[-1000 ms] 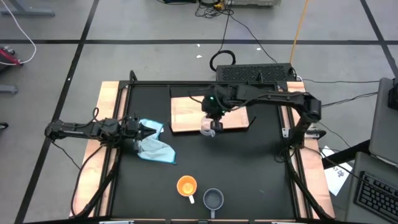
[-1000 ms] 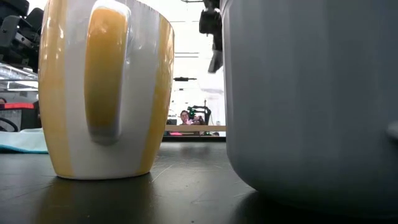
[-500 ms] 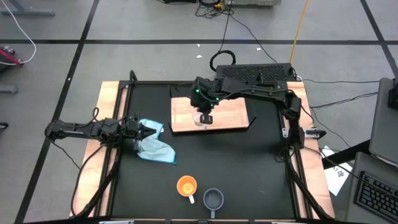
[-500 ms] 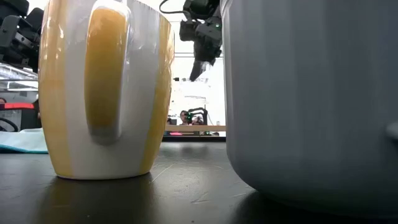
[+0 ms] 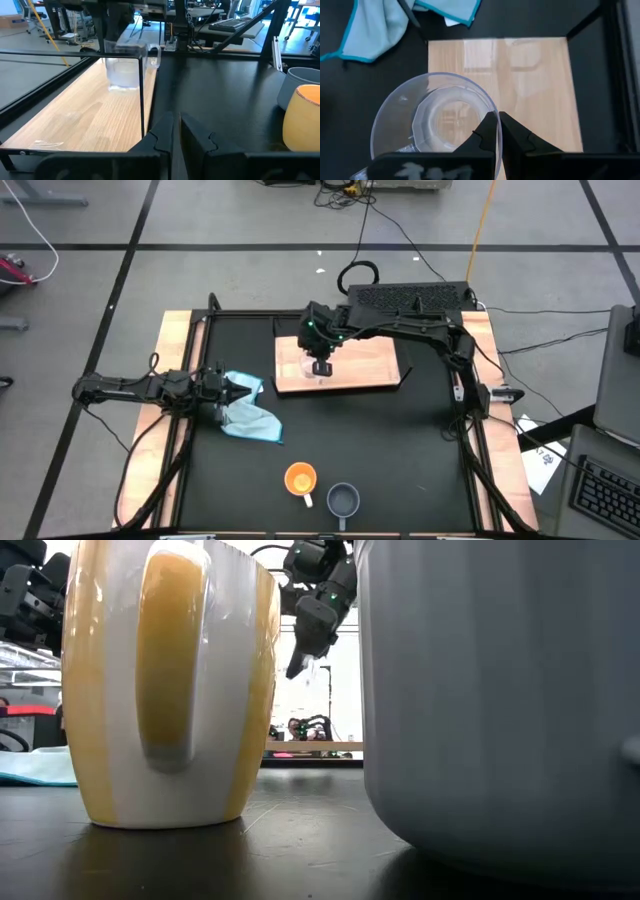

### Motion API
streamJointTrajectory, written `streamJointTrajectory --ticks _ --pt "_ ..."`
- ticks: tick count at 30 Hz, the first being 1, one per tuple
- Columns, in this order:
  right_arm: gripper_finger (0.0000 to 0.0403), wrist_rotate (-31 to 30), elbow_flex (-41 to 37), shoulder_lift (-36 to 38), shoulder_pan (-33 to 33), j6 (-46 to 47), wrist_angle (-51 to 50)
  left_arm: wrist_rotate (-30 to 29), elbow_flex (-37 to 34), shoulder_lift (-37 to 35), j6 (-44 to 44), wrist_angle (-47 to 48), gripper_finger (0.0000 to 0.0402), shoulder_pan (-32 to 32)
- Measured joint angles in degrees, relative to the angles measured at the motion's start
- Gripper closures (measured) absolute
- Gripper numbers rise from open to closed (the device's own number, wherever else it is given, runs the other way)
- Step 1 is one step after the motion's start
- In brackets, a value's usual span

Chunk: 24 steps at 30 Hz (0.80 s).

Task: Stack small to large cups/mugs on shelf
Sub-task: Put the transparent mug on the shelf

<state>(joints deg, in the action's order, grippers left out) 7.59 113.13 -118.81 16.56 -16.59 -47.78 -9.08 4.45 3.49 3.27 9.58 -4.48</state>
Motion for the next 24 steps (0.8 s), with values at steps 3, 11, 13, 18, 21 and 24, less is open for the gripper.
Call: streamJointTrajectory --ticks 3,11,13,18,21,24 --pt "0.0403 0.04 -0.01 -0.83 -0.03 -1.08 0.55 0.02 0.01 -0.02 0.00 -0.02 0.0369 0.00" --pt "0.0403 0.36 -0.03 -2.45 -0.03 -0.83 1.21 0.02 0.02 -0.02 0.00 0.00 0.0369 -0.02" --pt "0.0403 0.38 -0.04 -2.73 -0.01 -0.82 0.96 0.02 0.00 -0.01 0.00 0.00 0.0369 -0.01" --pt "0.0403 0.40 -0.05 -2.99 0.04 -0.69 1.24 0.02 0.00 -0.01 0.00 0.00 0.0369 -0.02" --pt "0.0403 0.40 -0.05 -3.09 0.06 -0.66 1.27 0.02 0.00 -0.01 0.00 0.02 0.0369 -0.02" --pt "0.0403 0.41 -0.05 -3.09 0.06 0.01 1.52 0.02 0.00 0.00 0.00 0.02 0.0369 -0.02"
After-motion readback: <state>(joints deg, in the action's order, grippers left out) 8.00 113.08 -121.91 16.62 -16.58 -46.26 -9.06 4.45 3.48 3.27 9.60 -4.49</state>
